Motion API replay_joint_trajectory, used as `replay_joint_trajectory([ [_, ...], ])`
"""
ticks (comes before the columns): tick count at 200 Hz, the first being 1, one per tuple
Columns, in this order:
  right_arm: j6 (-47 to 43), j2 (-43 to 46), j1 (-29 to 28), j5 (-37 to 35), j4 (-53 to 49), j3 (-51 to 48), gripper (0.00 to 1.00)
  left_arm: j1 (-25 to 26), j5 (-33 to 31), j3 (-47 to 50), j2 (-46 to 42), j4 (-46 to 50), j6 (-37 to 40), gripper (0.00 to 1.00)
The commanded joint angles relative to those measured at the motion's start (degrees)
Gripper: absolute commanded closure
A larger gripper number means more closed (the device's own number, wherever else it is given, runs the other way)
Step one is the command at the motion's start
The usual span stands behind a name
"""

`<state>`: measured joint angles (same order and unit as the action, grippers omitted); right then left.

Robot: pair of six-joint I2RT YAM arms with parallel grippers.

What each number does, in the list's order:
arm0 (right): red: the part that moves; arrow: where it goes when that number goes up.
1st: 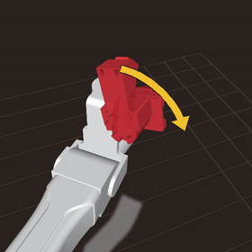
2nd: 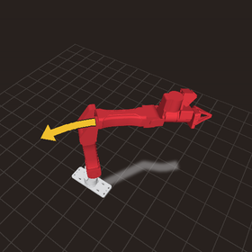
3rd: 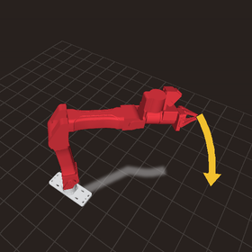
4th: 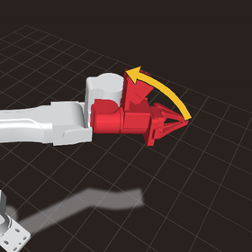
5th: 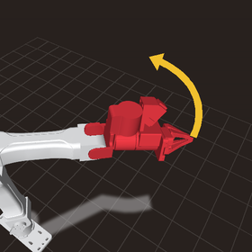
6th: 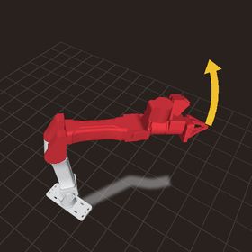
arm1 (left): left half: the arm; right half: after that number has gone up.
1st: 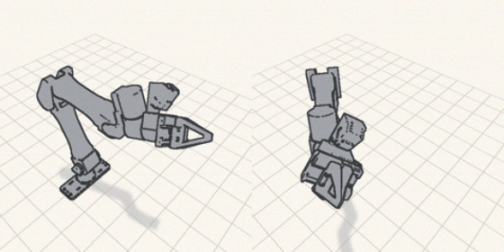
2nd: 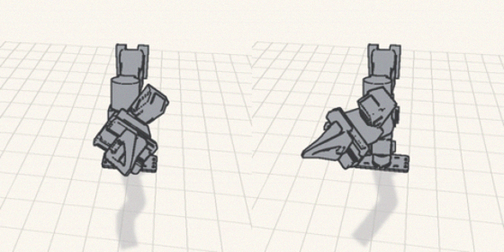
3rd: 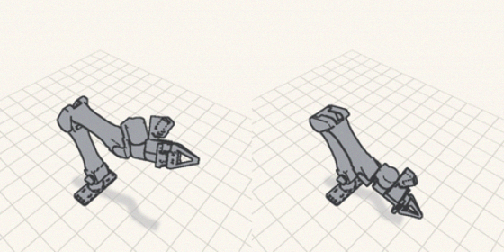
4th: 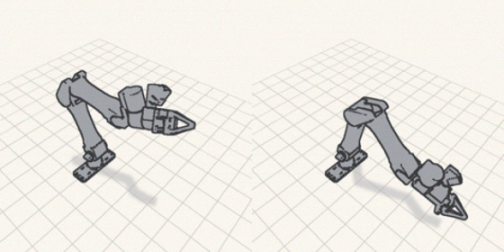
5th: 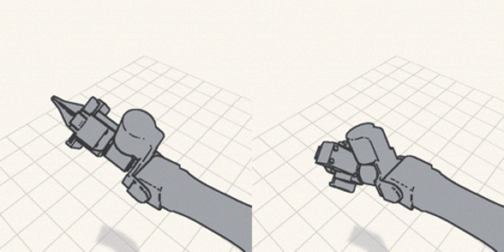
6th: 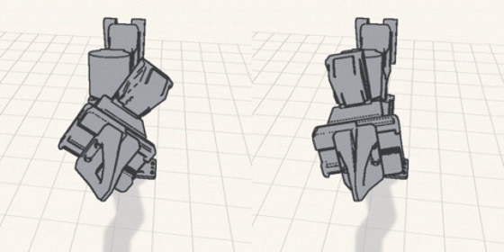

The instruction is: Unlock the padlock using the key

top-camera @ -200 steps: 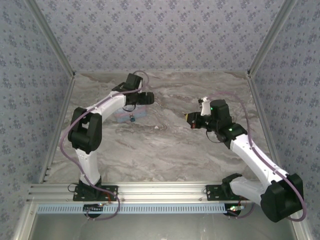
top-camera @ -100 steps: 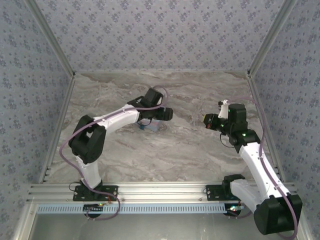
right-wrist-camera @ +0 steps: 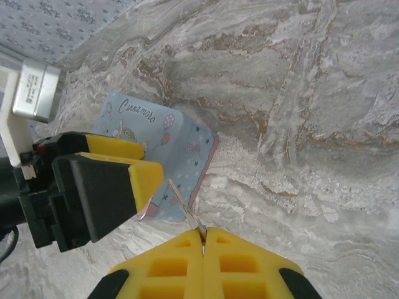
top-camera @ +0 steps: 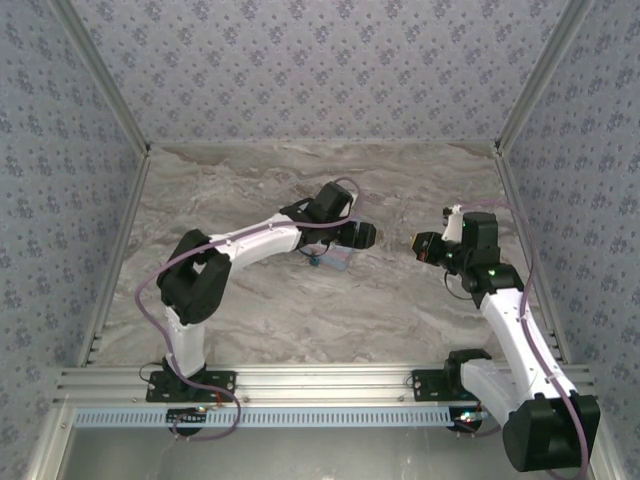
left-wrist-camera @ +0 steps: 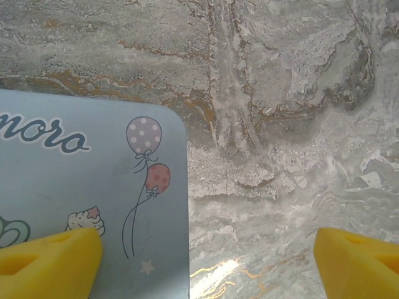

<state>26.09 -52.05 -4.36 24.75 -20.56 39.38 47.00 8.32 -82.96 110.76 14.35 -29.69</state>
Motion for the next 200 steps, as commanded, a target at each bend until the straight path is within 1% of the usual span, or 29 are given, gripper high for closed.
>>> replay_joint_trajectory([
  [1,0.8,0.5,0.3,2.7,2.3,-1.5,1.00,-0.3,0.2,0.8,-4.5,1.9,1.4,0.09],
  [19,1.1,0.0,-0.3,3.8,4.0,-2.1,1.00,-1.0,-0.6,3.6,-9.7,0.0,2.3,0.05],
  [42,1.3,-1.2,-2.1,4.6,5.8,-2.3,1.00,-2.9,-2.3,9.1,-17.0,-1.7,2.2,0.04],
  [66,2.0,-2.7,-5.8,5.0,9.9,-3.0,1.00,-5.0,-2.6,16.6,-24.0,-3.0,1.4,0.05],
  [76,2.3,-3.3,-7.7,4.1,11.5,-3.2,1.00,-5.6,-2.7,20.1,-26.4,-3.9,1.3,0.05],
  [90,3.1,-4.6,-10.2,3.1,14.0,-3.4,1.00,-6.4,-2.1,25.4,-29.5,-6.1,0.1,0.05],
  [109,5.3,-7.3,-13.1,3.0,18.5,-3.7,1.00,-7.9,0.9,33.7,-32.0,-13.1,-3.3,0.06],
  [131,7.4,-11.1,-15.9,3.1,23.1,-3.6,1.00,-10.0,5.8,41.9,-31.8,-24.0,-8.2,0.06],
  [148,7.9,-13.5,-17.8,2.3,24.6,-3.1,1.00,-10.8,8.3,45.2,-29.6,-30.9,-10.5,0.06],
  [171,8.0,-15.1,-19.1,1.3,25.5,-2.9,1.00,-11.0,9.9,45.9,-25.2,-36.0,-11.4,0.06],
  [200,7.8,-15.1,-19.4,0.7,26.2,-3.1,1.00,-11.1,11.9,44.3,-18.5,-41.1,-11.7,0.07],
])
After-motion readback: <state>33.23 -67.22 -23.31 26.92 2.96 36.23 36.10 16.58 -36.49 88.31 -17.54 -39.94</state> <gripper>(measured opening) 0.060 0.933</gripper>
